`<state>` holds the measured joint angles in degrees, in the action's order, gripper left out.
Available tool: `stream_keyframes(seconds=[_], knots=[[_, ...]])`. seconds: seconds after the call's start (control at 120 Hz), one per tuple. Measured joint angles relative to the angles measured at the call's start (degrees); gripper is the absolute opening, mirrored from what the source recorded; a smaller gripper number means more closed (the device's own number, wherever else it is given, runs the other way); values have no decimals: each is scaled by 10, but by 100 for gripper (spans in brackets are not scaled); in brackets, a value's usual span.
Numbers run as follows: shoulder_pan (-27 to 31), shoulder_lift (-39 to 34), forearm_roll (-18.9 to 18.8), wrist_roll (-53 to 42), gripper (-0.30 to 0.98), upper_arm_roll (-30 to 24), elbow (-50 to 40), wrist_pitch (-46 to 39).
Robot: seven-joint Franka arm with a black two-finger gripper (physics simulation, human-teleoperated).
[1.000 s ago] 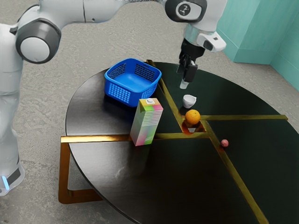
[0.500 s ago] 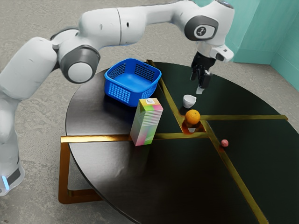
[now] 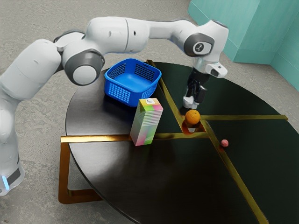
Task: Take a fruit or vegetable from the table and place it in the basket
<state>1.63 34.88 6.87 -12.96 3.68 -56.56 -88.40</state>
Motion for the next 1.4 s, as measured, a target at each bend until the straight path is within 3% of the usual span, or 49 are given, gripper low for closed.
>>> stream_keyframes(seconds=[0.9, 0.95, 1.083, 1.183, 1.267, 1.325, 1.4], knots=[[6, 65, 66, -47, 68, 5, -17, -92], [6, 66, 68, -49, 63, 5, -18, -96], [0, 61, 66, -51, 33, 16, -18, -95], [-49, -7, 39, -44, 19, 59, -18, -57], [-97, -121, -17, -29, 21, 68, -35, 0], [-111, -213, -56, -19, 22, 77, -93, 33], [-116, -281, -87, -9, 23, 120, -167, 58]])
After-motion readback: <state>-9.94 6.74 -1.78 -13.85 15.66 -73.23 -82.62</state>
